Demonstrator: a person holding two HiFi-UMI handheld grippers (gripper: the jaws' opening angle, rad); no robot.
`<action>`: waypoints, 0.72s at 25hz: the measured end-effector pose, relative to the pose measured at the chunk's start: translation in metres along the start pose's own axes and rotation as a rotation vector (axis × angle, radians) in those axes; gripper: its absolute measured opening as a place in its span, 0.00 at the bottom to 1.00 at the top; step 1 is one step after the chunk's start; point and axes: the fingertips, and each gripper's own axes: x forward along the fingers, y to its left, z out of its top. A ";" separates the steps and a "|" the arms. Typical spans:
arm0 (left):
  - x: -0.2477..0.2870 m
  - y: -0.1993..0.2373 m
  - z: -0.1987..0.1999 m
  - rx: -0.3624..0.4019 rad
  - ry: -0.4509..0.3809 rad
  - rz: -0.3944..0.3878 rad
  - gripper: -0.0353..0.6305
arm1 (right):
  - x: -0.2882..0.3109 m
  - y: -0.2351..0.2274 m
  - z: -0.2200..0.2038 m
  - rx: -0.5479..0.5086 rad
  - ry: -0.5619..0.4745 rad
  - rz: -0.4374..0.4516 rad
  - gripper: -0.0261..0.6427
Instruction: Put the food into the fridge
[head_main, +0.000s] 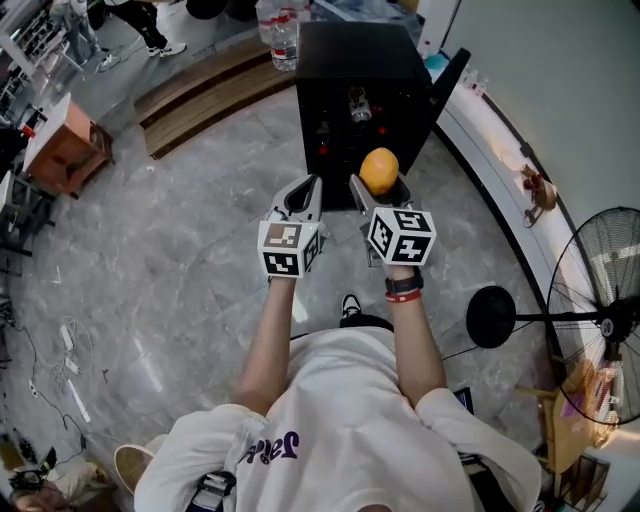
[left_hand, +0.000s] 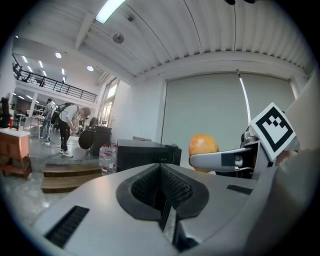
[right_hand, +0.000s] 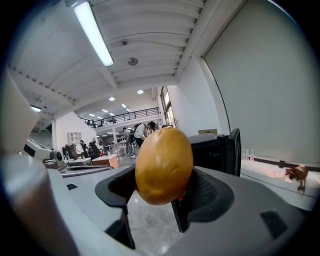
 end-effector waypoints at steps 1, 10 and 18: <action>0.006 -0.002 -0.001 -0.007 0.000 -0.004 0.08 | 0.006 -0.007 -0.002 0.016 0.010 0.006 0.54; 0.054 0.000 0.002 0.006 -0.019 0.079 0.08 | 0.053 -0.046 0.002 0.018 0.050 0.061 0.54; 0.090 -0.012 -0.005 -0.033 -0.030 0.091 0.08 | 0.079 -0.076 -0.003 0.013 0.077 0.103 0.54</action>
